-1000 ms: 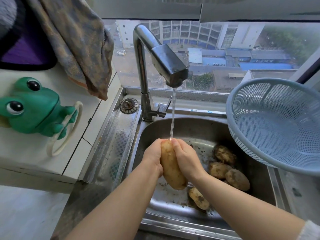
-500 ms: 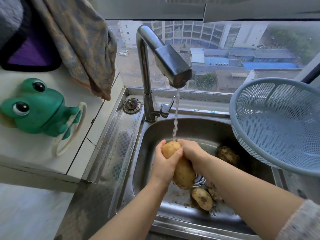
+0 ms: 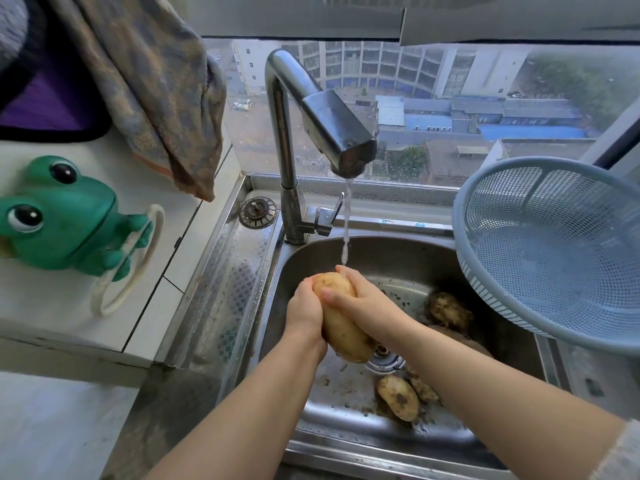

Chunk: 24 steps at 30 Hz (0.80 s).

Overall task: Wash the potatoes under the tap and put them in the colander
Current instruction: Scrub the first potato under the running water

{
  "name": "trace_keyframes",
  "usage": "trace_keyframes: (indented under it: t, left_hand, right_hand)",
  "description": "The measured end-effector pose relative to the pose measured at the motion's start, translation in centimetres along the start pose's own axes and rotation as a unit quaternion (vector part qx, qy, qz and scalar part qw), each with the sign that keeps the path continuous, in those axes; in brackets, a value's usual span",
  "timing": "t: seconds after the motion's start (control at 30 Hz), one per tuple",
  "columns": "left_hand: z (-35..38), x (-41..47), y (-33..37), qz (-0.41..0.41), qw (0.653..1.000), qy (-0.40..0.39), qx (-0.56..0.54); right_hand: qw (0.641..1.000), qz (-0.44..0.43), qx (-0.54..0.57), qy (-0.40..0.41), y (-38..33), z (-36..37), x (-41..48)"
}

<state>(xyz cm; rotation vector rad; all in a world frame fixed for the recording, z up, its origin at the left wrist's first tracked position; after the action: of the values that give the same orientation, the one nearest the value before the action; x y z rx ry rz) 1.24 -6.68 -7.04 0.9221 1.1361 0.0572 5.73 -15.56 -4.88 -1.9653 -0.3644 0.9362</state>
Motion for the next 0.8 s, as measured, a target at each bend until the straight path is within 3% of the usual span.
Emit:
trace_keyframes:
  t: [0.2, 0.37, 0.5, 0.6, 0.8]
  left_hand:
    - [0.1, -1.1, -1.3, 0.077, 0.996, -0.036, -0.032]
    - [-0.4, -1.1, -1.6, 0.148, 0.983, -0.091, 0.063]
    - [-0.3, -0.3, -0.4, 0.098, 0.994, -0.038, 0.028]
    - [-0.6, 0.3, 0.1, 0.032, 0.999, -0.032, 0.025]
    - [0.2, -0.4, -0.7, 0.079, 0.995, -0.03, 0.049]
  right_hand:
    - [0.994, 0.078, 0.071, 0.012, -0.6, -0.7, 0.3]
    - [0.99, 0.072, 0.123, 0.02, -0.6, -0.9, -0.5]
    - [0.994, -0.01, 0.107, -0.013, -0.1, 0.0, -0.8]
    - [0.995, 0.011, 0.072, -0.069, 0.2, 0.0, -1.1]
    - [0.999, 0.022, 0.038, 0.032, -0.2, -0.6, -0.4]
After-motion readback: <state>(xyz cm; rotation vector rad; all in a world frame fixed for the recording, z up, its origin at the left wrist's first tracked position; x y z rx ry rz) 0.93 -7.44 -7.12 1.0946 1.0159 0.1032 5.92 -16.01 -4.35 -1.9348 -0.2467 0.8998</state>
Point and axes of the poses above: each hand's wrist, its own x-axis towards the middle knuckle, its own z-axis out of the palm, y = z × x, the point moved 1 cm from there along x, towards the middle knuckle, and after that the axes turned 1 degree about z, right-handed, at the moved point
